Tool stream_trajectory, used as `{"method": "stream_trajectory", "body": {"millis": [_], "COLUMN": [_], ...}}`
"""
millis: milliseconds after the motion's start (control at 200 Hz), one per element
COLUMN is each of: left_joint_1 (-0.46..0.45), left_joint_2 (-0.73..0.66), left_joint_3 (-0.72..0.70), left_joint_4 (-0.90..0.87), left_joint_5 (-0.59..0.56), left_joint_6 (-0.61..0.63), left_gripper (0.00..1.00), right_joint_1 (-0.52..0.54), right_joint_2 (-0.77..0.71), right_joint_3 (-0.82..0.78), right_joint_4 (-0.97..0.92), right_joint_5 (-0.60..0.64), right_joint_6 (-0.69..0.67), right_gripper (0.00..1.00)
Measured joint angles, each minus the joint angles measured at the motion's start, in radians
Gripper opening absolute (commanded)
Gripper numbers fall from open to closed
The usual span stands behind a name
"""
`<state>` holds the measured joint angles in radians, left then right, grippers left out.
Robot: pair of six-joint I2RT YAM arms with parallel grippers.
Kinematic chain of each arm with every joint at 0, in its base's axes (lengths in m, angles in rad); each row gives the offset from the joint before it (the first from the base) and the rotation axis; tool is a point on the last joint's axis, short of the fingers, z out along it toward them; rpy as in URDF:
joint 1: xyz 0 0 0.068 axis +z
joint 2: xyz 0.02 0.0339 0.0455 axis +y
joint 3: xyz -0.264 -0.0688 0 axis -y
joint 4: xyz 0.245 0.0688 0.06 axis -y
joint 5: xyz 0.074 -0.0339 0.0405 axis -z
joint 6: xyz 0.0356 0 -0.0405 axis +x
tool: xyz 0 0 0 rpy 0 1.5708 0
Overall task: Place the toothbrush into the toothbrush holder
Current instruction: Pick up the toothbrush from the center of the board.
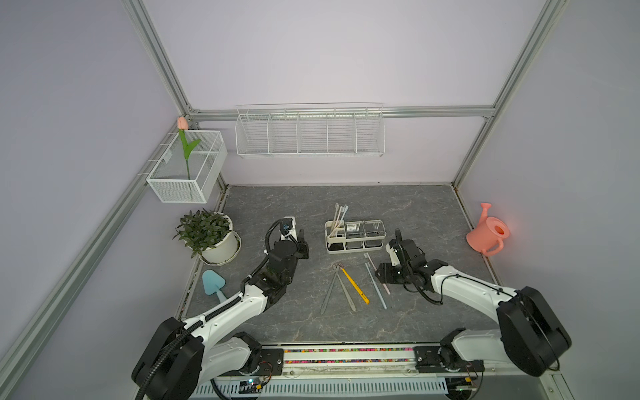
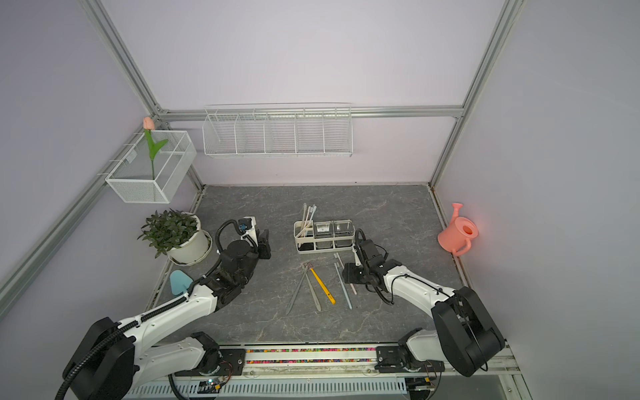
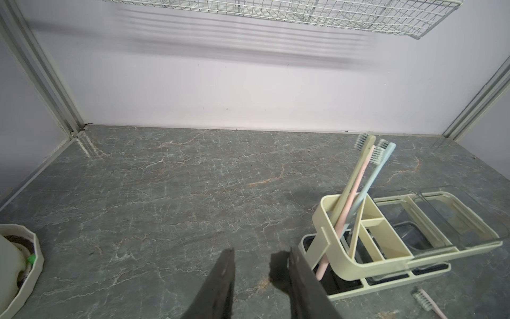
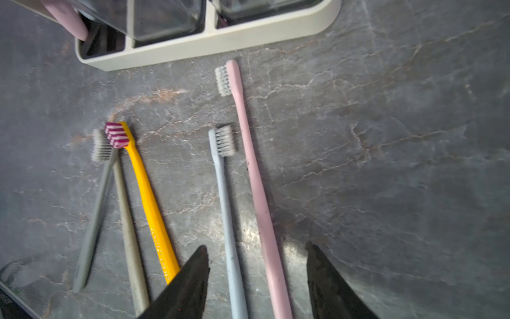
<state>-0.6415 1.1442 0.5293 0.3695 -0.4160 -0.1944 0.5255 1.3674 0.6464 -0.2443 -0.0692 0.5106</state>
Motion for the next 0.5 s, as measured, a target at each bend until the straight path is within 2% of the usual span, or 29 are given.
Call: {"method": "stream_trajectory", "body": {"millis": [215,445,500], "left_joint_1": [0.0,0.0,0.0], "left_joint_2": [-0.001,0.0,0.001], "left_joint_3": [-0.001,-0.001,-0.001], "left_joint_4": [0.0,0.0,0.0], "left_joint_5": [0.009,0.024,0.028], "left_joint_6": [0.0,0.0,0.0], "left_gripper": [0.36,0.36,0.36], "right_joint_1": [0.002,0.013,0.014], "right_joint_2": [0.097,0.142,0.148], "right_joint_3": [0.064,0.122,0.129], "right_joint_4": [-0.025,-0.077,-0.094], "right_joint_5": [0.009,0.04,0.051], "right_joint_6": [-0.003,-0.028,-0.031], "right_gripper": [0.58,0.44,0.43]}}
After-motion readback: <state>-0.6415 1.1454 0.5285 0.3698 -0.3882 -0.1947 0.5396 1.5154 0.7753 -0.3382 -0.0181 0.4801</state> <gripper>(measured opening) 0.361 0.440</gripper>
